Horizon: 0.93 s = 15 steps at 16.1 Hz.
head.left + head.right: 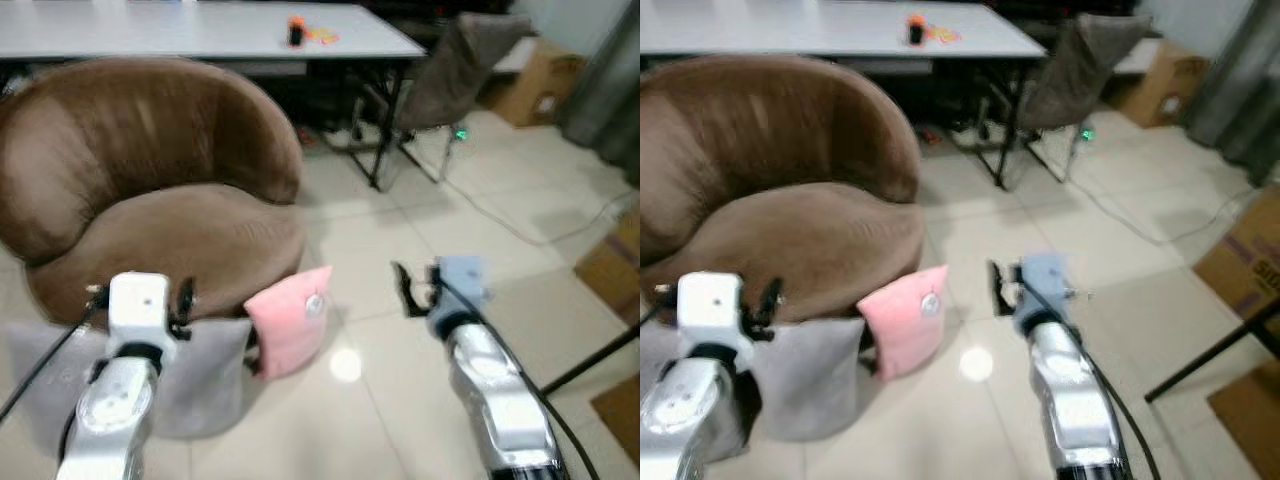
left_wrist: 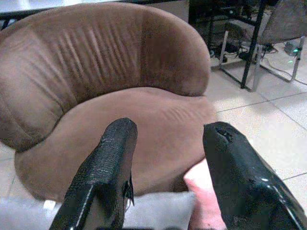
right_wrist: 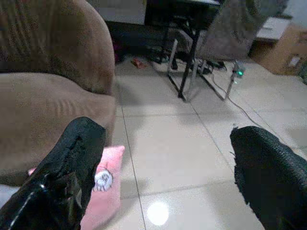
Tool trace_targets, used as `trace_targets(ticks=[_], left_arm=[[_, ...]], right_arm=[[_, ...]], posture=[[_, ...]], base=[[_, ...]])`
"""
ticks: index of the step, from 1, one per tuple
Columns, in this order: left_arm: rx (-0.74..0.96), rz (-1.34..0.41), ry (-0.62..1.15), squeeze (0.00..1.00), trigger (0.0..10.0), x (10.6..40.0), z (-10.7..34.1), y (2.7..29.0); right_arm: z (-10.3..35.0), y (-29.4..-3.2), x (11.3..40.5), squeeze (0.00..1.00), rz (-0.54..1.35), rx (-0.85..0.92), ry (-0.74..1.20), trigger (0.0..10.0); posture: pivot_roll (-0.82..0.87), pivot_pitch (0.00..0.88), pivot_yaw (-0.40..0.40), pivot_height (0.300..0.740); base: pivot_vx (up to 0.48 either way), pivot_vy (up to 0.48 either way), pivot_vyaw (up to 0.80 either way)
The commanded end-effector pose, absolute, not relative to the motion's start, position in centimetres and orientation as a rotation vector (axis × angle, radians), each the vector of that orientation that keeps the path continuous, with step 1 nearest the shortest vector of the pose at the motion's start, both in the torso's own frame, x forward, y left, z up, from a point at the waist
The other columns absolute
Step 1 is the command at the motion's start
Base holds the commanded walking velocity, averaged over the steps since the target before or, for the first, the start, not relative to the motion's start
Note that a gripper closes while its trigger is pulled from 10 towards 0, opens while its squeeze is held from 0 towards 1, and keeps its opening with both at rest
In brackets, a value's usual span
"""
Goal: Move the pillow to the sofa from floor
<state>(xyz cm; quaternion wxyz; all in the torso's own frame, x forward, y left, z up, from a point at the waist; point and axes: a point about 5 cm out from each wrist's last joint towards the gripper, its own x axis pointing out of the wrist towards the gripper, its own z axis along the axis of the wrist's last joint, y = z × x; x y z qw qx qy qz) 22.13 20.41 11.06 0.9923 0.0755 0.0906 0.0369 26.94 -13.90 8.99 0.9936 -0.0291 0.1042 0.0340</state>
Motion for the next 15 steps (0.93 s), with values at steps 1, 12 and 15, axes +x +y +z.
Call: trace_targets(ticks=[1,12,15], left_arm=[[0.139,0.041,0.167,0.0,10.0,22.27,11.24,19.52],[0.136,0.045,0.158,0.0,10.0,22.46,11.42,19.74],[0.132,0.045,0.157,0.0,10.0,22.6,11.48,19.79]], right_arm=[[8.89,-15.15,26.81,0.0,0.039,-0.069,0.215,10.0],[8.83,-14.37,27.28,0.0,0.093,0.008,0.229,10.0],[8.77,-14.4,27.31,0.0,0.088,0.005,0.232,10.0]], posture=[[-0.04,0.0,-0.065,0.74],[-0.04,0.0,-0.065,0.74],[-0.04,0.0,-0.059,0.74]], base=[[0.334,0.0,0.0],[0.333,0.0,0.0],[0.333,0.0,0.0]])
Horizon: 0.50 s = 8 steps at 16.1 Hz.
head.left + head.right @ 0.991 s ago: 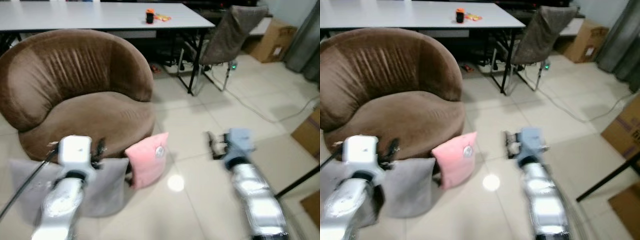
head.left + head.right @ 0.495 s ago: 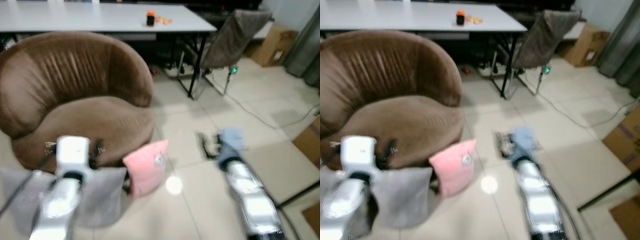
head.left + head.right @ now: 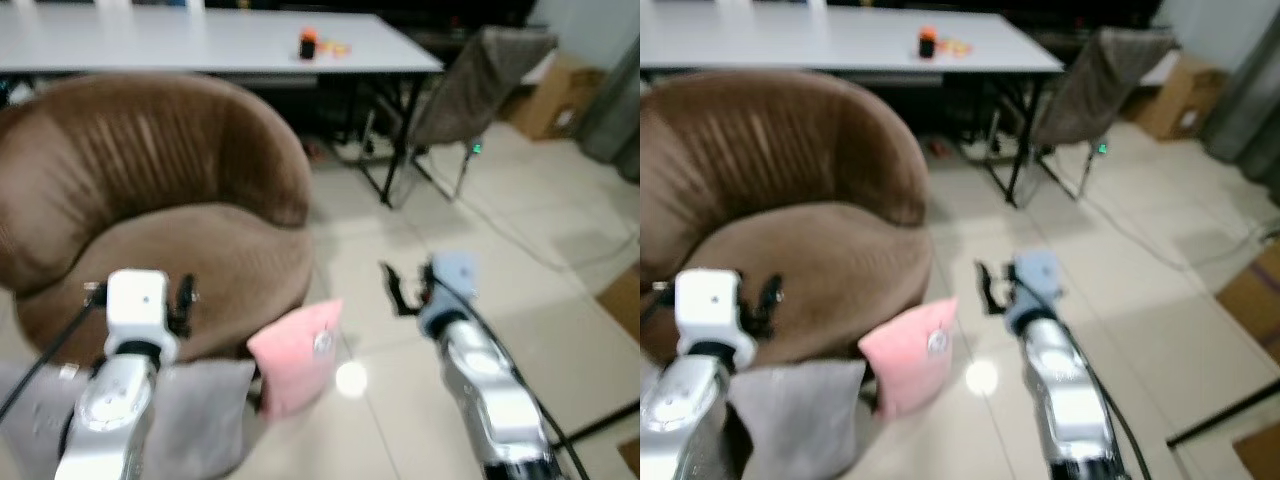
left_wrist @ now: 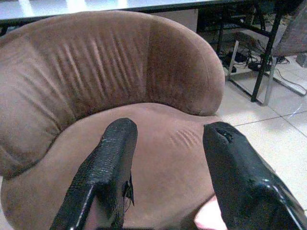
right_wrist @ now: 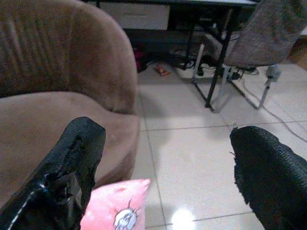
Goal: Move the pillow to the sofa from floor
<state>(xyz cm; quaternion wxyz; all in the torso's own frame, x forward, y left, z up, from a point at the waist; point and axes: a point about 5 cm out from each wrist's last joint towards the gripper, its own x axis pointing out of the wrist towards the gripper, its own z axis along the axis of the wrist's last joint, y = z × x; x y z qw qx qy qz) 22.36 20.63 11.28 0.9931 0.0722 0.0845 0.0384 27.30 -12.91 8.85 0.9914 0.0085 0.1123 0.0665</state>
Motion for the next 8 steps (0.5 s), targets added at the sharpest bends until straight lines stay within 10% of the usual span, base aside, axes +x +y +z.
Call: trace_targets(ticks=[1,8], left_arm=[[0.132,0.047,0.158,0.0,10.0,22.62,11.46,19.85],[0.181,0.044,0.15,0.0,10.0,22.53,11.44,20.62]], right_arm=[[8.77,-14.47,27.35,0.0,0.084,-0.008,0.229,10.0],[8.9,-14.16,27.94,0.0,0.12,-0.031,0.223,10.0]], posture=[[-0.04,0.0,-0.059,0.74],[-0.04,0.0,-0.055,0.74]], base=[[0.33,0.0,0.0],[0.087,0.0,0.11]])
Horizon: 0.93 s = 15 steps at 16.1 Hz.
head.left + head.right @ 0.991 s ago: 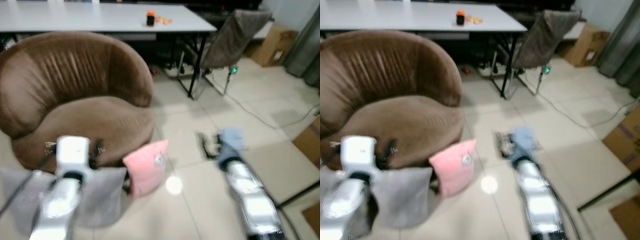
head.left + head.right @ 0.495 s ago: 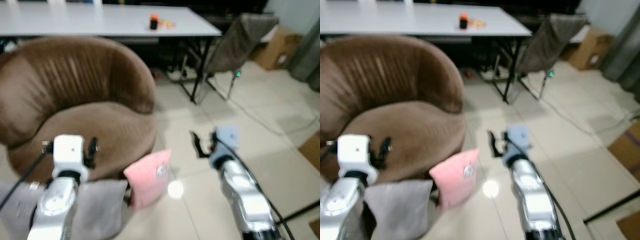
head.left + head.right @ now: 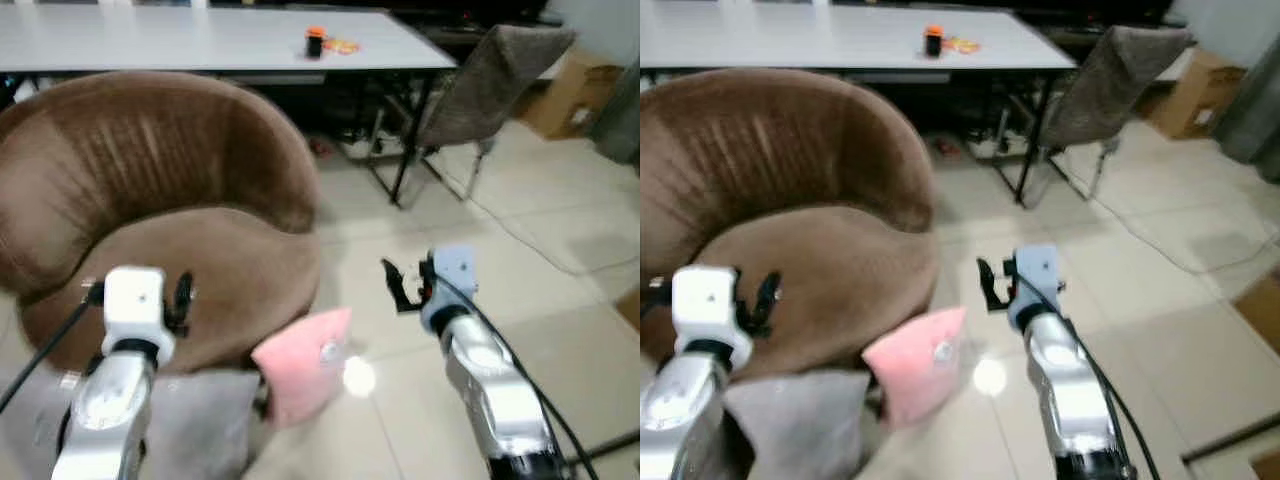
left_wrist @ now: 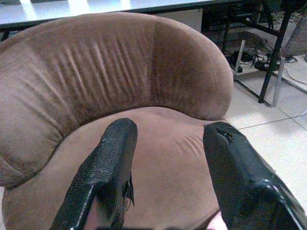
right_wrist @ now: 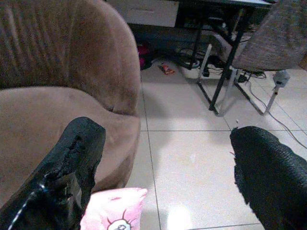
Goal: Move the pillow to the sofa from floor
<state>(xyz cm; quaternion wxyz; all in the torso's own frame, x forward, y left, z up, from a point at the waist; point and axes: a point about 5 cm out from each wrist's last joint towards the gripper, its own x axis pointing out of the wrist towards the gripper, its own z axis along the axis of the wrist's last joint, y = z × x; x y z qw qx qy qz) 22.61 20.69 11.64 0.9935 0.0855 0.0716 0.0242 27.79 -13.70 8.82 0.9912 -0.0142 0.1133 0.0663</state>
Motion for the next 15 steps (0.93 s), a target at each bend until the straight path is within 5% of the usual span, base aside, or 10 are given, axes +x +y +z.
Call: trace_targets(ticks=[1,3,15], left_arm=[[0.194,0.04,0.145,0.0,10.0,22.63,11.54,20.57],[0.201,0.037,0.141,0.0,10.0,22.78,11.61,20.52],[0.216,0.023,0.141,0.0,10.0,23.02,11.74,20.64]], right_arm=[[8.9,-13.95,28.09,0.0,0.128,-0.021,0.223,10.0],[8.73,-13.59,28.32,0.0,0.13,0.037,0.239,10.0],[8.4,-13.01,28.48,0.0,0.164,0.106,0.266,10.0]], posture=[[-0.03,0.0,-0.054,0.74],[-0.03,0.0,-0.047,0.74],[-0.03,0.0,-0.018,0.74]], base=[[0.0,0.0,0.8],[0.0,-0.356,0.76],[0.0,-0.405,0.0]])
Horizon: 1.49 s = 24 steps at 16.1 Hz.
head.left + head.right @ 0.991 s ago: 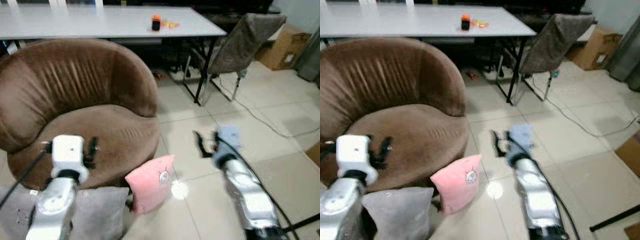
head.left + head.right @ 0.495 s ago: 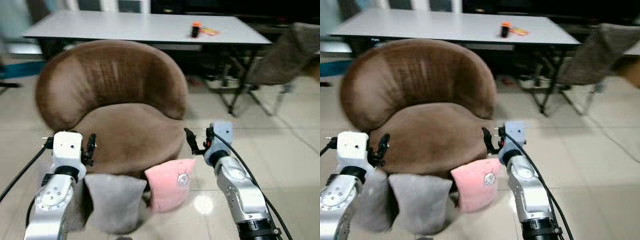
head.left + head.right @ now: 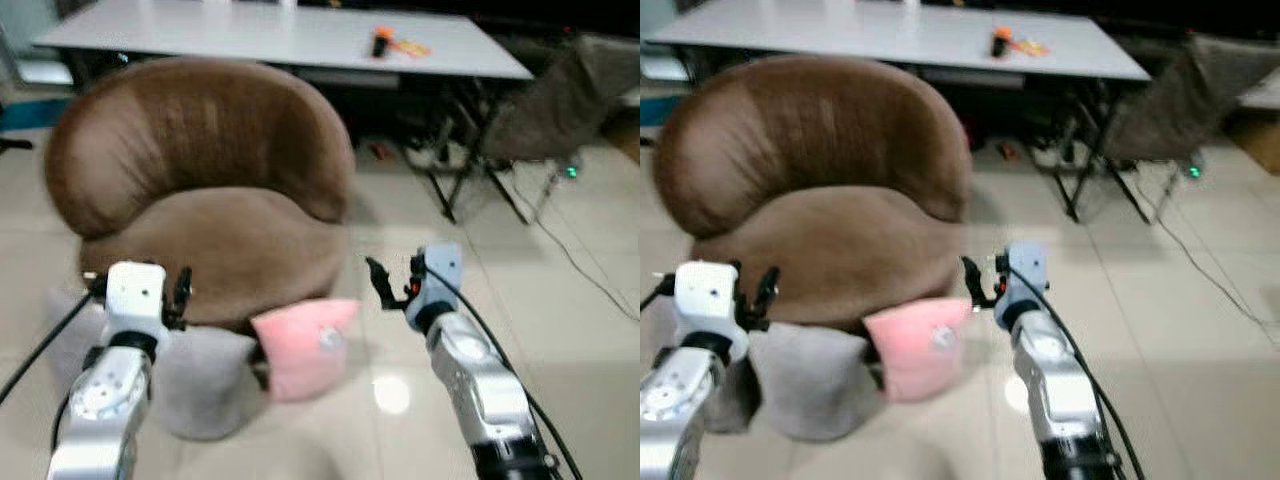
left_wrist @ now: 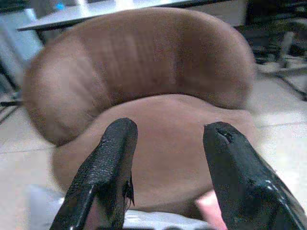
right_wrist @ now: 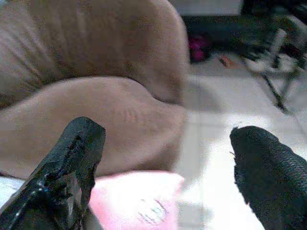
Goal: Move the pillow to the sofa from floor
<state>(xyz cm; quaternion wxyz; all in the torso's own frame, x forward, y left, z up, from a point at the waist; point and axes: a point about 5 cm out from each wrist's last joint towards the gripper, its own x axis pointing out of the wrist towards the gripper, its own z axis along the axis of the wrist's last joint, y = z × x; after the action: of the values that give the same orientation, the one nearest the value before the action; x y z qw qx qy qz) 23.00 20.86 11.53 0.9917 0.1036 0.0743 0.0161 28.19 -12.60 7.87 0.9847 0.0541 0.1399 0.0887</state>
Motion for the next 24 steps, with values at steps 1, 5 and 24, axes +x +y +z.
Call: trace_targets(ticks=[1,5,24], left_arm=[[0.216,0.023,0.141,0.0,10.0,23.0,11.7,20.6],[0.216,0.023,0.141,0.0,10.0,23.0,11.7,20.6],[0.203,0.059,0.095,0.0,10.0,23.3,11.8,21.2]], right_arm=[[8.4,-13.0,28.5,0.0,0.164,0.106,0.266,10.0],[8.4,-13.0,28.5,0.0,0.164,0.106,0.266,10.0],[9.7,-11.6,29.6,0.0,0.208,0.044,0.108,10.0]], posture=[[-0.03,0.0,-0.018,0.74],[-0.03,0.0,-0.018,0.74],[0.0,0.0,-0.046,0.74]], base=[[0.0,-0.405,0.0],[0.0,-0.405,0.0],[0.23,-0.021,0.03]])
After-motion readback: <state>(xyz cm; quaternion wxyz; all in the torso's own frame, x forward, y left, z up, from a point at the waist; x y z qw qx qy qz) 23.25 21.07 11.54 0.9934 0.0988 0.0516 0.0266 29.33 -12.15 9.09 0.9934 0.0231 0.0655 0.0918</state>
